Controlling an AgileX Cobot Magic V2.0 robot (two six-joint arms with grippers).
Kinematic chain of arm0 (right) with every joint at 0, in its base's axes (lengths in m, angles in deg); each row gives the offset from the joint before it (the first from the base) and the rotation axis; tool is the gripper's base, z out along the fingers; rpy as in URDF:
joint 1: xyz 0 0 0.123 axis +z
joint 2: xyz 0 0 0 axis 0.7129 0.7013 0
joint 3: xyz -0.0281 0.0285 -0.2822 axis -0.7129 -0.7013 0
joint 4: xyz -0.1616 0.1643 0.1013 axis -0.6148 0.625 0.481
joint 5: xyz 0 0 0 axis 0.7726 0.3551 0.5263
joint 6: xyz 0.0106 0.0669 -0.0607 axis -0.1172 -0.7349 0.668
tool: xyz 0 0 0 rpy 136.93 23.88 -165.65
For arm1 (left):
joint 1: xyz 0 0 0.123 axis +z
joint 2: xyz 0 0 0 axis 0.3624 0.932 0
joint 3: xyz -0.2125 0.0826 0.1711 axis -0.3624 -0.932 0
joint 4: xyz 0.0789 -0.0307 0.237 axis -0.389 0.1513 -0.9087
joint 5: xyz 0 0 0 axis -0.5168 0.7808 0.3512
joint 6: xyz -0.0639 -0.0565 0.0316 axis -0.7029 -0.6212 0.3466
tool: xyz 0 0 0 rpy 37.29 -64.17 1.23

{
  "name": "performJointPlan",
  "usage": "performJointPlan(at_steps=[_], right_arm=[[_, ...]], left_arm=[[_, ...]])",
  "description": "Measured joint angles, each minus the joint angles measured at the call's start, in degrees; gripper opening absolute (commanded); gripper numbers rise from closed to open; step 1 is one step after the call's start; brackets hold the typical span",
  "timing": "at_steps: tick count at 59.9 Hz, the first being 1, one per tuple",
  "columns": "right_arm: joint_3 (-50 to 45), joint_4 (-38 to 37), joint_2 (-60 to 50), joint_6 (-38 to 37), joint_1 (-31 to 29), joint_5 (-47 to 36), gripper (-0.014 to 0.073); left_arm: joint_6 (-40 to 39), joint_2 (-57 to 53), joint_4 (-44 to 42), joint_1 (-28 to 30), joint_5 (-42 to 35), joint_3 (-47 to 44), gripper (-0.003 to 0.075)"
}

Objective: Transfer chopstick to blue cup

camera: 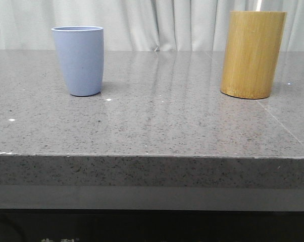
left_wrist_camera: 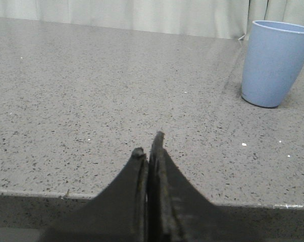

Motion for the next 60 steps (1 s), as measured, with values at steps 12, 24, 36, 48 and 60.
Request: performJointPlan(at_steps=[12,24,36,48,60], right_arm=[[0.0,0.0,0.0,0.0,0.0,0.0,-0.0068],[0.0,0.0,0.0,0.0,0.0,0.0,-0.0068],[0.0,0.0,0.0,0.0,0.0,0.0,-0.0068],[0.0,0.0,0.0,0.0,0.0,0.0,-0.0068],[0.0,0.1,0.0,0.0,0.0,-1.9,-0.0068]], left_arm=[[0.0,0.0,0.0,0.0,0.0,0.0,-0.0019],[0.0,0.0,0.0,0.0,0.0,0.0,-0.0019],[0.0,0.0,0.0,0.0,-0.1,0.0,-0.0019],[0.0,0.0,-0.1,0.0,-3.2,0.0,-0.0019],[0.0,0.0,-0.1,0.1,-7.2,0.0,-0.0019]])
